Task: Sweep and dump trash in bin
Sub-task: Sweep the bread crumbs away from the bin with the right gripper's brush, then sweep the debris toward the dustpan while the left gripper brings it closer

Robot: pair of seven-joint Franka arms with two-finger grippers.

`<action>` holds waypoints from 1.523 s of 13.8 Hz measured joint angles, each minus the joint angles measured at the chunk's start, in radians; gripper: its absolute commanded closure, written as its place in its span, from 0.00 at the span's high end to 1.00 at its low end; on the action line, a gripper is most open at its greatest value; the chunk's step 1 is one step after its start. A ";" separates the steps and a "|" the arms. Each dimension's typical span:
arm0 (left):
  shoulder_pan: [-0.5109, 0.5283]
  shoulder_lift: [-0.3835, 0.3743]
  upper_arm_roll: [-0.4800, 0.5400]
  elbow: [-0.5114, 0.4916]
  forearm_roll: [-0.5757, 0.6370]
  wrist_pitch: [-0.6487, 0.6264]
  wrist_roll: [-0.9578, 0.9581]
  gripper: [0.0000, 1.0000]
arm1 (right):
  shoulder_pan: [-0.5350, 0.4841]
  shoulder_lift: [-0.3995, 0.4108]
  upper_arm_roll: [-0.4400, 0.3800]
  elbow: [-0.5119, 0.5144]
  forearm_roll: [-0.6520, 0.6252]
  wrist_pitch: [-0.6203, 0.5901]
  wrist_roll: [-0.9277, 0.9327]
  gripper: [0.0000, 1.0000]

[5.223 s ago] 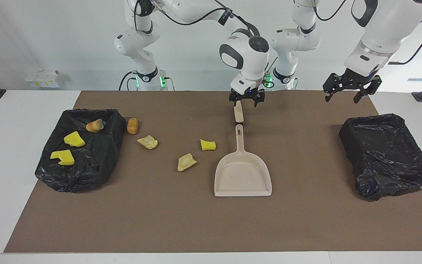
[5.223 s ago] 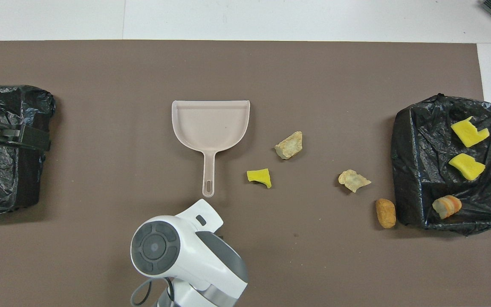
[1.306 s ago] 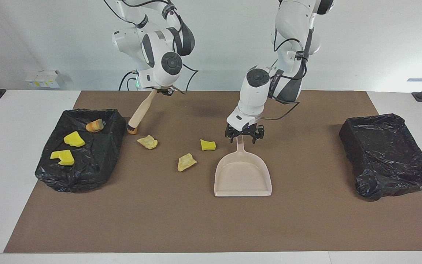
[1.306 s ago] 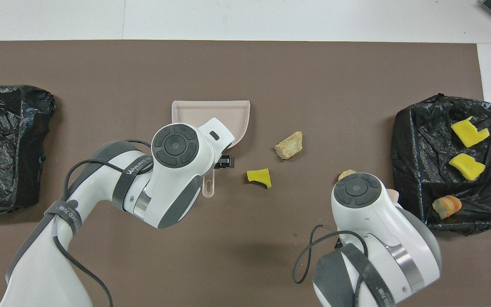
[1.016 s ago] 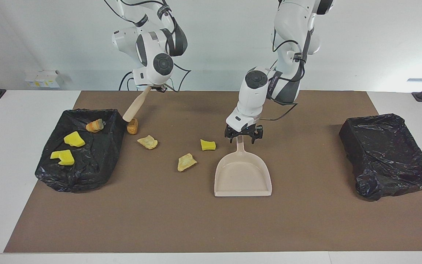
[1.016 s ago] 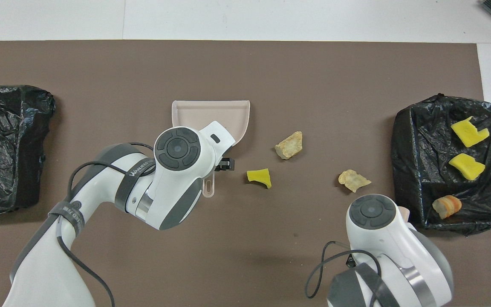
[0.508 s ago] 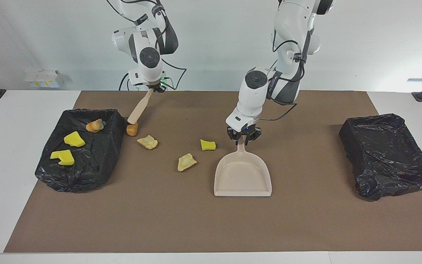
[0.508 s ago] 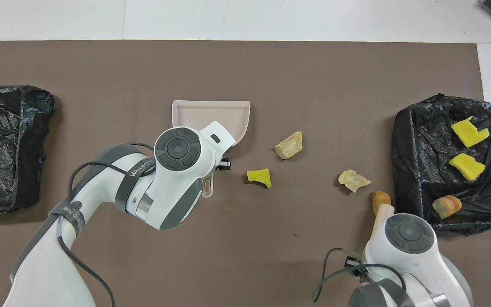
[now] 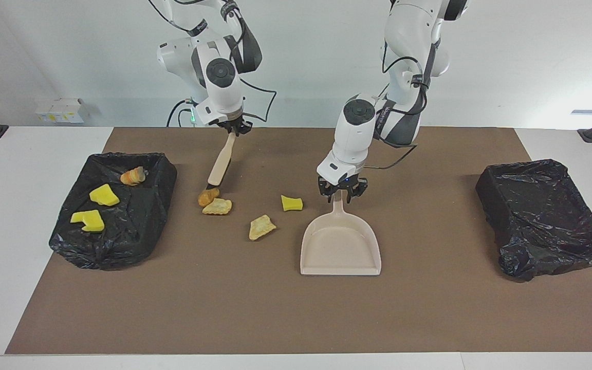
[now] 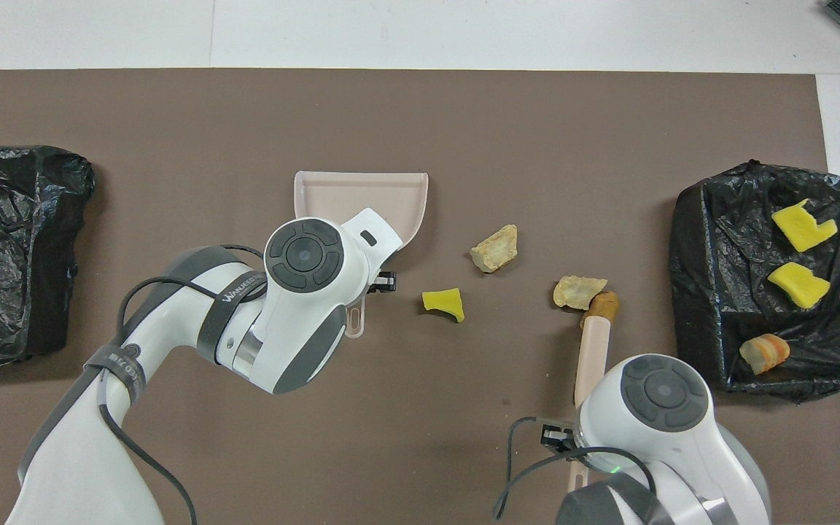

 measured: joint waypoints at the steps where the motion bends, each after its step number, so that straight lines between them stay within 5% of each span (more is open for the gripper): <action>1: 0.000 0.000 0.000 -0.001 0.000 0.000 0.000 0.58 | -0.002 0.016 0.000 0.063 -0.001 -0.069 0.000 0.00; 2: 0.000 0.000 0.000 -0.003 -0.002 0.000 0.000 0.54 | -0.012 0.027 -0.004 0.117 -0.006 -0.120 -0.005 0.00; 5: 0.000 0.000 0.000 -0.007 -0.004 0.000 0.000 0.05 | -0.085 0.035 -0.011 0.162 -0.038 -0.162 -0.079 0.00; 6: 0.000 0.000 0.000 -0.007 -0.004 0.000 0.000 0.00 | -0.120 0.036 -0.012 0.157 -0.047 -0.162 -0.114 0.00; 13: 0.001 -0.001 0.008 -0.006 -0.004 -0.003 0.112 0.00 | -0.382 0.034 -0.019 0.078 -0.060 -0.058 -0.493 0.00; 21: 0.098 -0.029 0.031 0.015 -0.003 -0.074 0.577 0.00 | -0.317 0.129 -0.002 0.023 -0.060 0.165 -0.575 0.00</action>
